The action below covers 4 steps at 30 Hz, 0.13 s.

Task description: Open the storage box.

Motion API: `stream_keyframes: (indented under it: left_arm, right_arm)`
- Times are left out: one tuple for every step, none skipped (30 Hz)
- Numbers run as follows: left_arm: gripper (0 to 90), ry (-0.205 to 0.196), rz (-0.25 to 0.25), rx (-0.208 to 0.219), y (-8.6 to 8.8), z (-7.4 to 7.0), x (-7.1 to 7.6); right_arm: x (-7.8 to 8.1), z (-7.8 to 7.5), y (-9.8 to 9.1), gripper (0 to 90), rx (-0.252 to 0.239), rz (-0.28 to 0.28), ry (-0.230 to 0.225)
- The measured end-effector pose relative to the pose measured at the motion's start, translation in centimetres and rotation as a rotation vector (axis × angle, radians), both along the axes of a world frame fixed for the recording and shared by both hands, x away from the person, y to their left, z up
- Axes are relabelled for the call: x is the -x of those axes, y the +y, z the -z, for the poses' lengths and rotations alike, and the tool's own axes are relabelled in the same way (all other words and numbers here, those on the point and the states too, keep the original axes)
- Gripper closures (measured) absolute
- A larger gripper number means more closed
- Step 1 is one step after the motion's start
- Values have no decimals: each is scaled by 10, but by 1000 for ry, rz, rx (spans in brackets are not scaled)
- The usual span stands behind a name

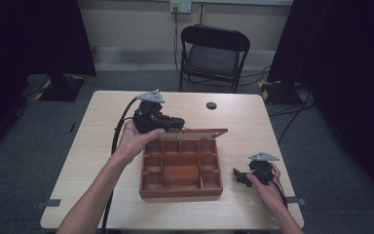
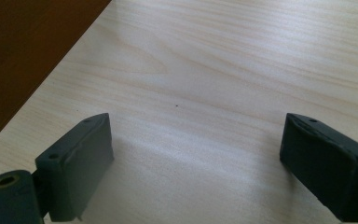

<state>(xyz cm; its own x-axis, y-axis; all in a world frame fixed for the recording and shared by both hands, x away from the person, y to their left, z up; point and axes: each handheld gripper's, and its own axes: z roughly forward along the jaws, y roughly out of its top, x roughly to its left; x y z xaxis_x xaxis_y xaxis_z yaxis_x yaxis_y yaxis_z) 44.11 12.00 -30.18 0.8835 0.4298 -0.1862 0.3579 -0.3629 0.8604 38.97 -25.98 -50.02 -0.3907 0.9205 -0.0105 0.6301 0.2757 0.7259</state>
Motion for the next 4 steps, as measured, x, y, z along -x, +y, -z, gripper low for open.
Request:
stream_keyframes:
  left_arm:
    - [847,1,0,-1,0,0,0]
    - [847,2,0,1,0,0,0]
    - [847,3,0,2,1,0,0]
    - [847,4,0,2,1,0,0]
  right_arm:
    - [0,0,0,89,0,-1,0]
    - [0,0,0,89,0,-1,0]
    - [0,0,0,89,0,-3,0]
    - [0,0,0,89,-1,-1,-1]
